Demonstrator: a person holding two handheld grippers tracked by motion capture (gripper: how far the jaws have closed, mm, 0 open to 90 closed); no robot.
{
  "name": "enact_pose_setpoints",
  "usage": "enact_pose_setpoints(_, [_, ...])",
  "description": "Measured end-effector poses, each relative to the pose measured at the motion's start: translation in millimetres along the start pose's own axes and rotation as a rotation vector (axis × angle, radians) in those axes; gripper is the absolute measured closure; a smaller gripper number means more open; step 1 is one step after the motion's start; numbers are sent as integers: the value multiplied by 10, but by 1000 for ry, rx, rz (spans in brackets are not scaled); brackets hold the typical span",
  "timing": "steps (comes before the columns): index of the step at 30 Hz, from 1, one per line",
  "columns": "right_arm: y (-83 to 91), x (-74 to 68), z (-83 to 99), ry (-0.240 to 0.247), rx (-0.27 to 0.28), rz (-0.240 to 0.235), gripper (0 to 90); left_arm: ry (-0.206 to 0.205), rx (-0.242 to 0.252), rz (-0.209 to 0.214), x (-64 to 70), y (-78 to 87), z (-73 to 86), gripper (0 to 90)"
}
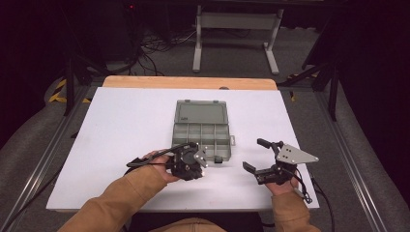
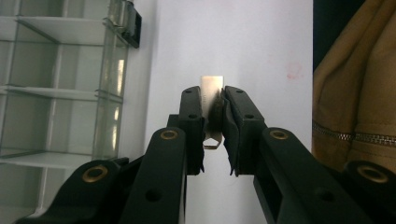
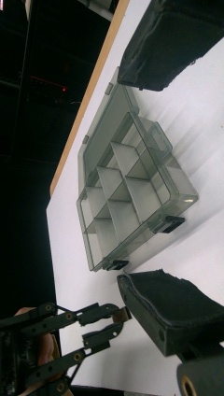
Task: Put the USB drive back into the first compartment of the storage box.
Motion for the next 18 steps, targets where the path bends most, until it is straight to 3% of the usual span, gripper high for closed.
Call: enact_pose_setpoints(18, [-7, 1, 6, 0, -2, -1, 55, 69, 133, -14, -135, 305, 21, 783])
Point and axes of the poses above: each handheld gripper's, and its own axes: y roughly backward along the jaws, z roughly out of its underside, x roughly to its right, the point moved 5 cm from there along -y, roughly forward along the jaws, and after that the axes turned 5 degrees about x, right-handed, at the moved point
